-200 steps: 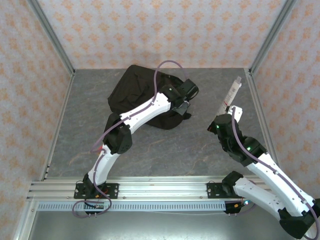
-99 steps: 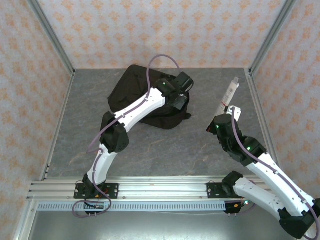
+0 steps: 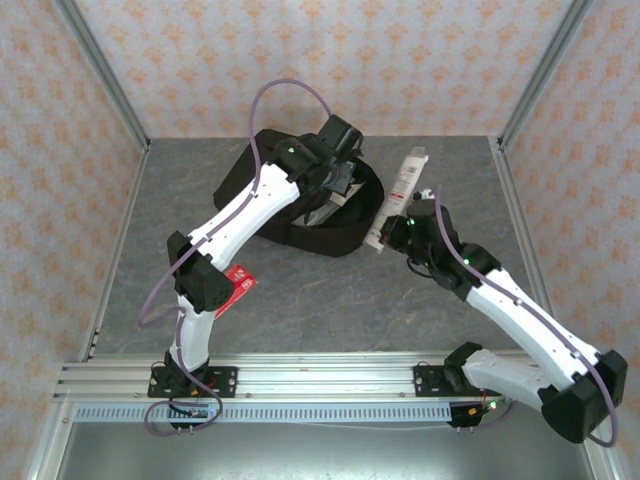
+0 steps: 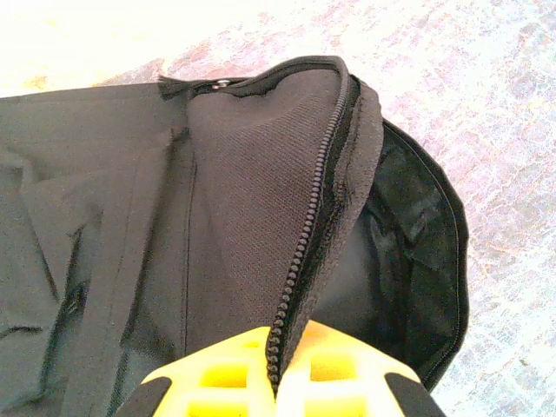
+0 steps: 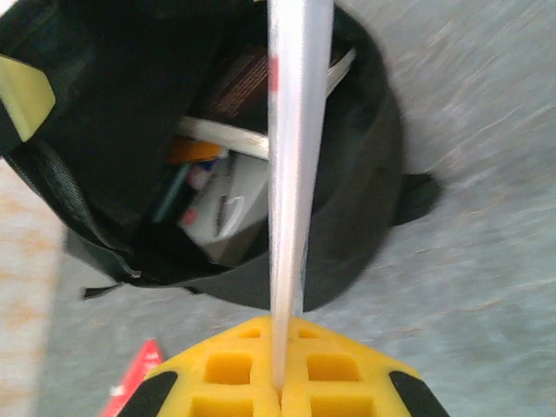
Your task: Pack books, pencil case, and school supplies into a backpack
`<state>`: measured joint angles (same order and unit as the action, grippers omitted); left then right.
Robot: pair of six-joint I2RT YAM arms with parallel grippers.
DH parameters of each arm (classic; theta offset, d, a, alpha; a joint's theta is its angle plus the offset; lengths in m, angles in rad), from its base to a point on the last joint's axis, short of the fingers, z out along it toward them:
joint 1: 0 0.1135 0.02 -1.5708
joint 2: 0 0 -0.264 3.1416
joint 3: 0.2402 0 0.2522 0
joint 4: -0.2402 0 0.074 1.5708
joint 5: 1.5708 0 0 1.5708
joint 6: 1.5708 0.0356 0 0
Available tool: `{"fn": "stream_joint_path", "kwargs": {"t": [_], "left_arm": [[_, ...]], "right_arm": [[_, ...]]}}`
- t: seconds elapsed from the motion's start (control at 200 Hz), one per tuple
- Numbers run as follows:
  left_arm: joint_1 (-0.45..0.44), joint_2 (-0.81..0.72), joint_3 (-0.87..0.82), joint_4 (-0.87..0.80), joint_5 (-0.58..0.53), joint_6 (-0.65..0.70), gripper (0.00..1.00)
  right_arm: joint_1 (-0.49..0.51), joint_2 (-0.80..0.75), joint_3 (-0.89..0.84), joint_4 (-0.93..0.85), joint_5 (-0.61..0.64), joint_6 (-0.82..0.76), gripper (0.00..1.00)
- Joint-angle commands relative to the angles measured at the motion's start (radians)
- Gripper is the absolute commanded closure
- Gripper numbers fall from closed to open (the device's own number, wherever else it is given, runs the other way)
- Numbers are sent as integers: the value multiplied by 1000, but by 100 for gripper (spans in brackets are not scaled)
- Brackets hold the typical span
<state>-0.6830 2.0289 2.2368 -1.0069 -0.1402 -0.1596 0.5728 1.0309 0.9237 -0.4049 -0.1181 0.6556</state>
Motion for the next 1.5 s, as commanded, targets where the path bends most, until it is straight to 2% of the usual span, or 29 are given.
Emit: {"fn": "stream_joint_path", "kwargs": {"t": [0.0, 0.095, 0.18, 0.3, 0.525, 0.636, 0.741, 0.776, 0.786, 0.796, 0.801, 0.806, 0.816, 0.831, 0.836, 0.841, 0.906, 0.991, 1.186, 1.276, 1.496], "left_arm": [[2, -103, -18, 19, -35, -34, 100], [11, -113, -42, 27, -16, -48, 100], [19, -152, -64, 39, 0, -59, 100], [22, -166, -83, 57, 14, -70, 100], [26, -177, -94, 91, 77, -105, 100], [26, -176, -95, 97, 100, -119, 100], [26, -169, -90, 97, 109, -123, 100], [26, -165, -87, 95, 104, -123, 100], [26, -163, -86, 94, 102, -123, 100], [27, -162, -84, 94, 102, -122, 100], [28, -161, -83, 93, 99, -122, 100], [27, -161, -83, 93, 96, -121, 100], [28, -159, -81, 91, 93, -120, 100], [29, -158, -79, 90, 90, -118, 100], [29, -156, -78, 89, 88, -118, 100], [30, -155, -77, 88, 87, -117, 100], [36, -142, -60, 74, 75, -111, 100], [36, -126, -37, 58, 51, -94, 100], [48, -96, -21, 58, 36, -86, 100], [49, -72, 6, 35, 41, -90, 100], [53, -68, 1, 33, 43, -97, 100]], "right_arm": [[-58, 63, -37, 304, -262, 165, 100], [-110, 146, -48, 470, -412, 230, 100], [-133, 283, -41, 636, -557, 288, 100], [-141, 453, 10, 742, -677, 333, 100], [-142, 714, 136, 872, -685, 422, 100], [-140, 875, 266, 914, -671, 474, 100], [-123, 1009, 409, 875, -650, 490, 100], [-114, 1051, 461, 845, -647, 482, 89], [-111, 1066, 482, 833, -647, 479, 80], [-109, 1070, 489, 831, -647, 478, 79], [-107, 1078, 497, 823, -647, 475, 72], [-107, 1078, 497, 823, -647, 475, 72], [-104, 1087, 515, 813, -647, 470, 63], [-102, 1094, 526, 806, -646, 467, 57], [-102, 1094, 526, 806, -646, 467, 57], [-101, 1096, 531, 803, -644, 463, 52], [-103, 1067, 505, 808, -611, 441, 38], [-114, 983, 435, 761, -565, 370, 28], [-136, 798, 326, 578, -498, 207, 20], [-141, 698, 286, 460, -399, 137, 19], [-144, 536, 231, 263, -217, 79, 16]]}}
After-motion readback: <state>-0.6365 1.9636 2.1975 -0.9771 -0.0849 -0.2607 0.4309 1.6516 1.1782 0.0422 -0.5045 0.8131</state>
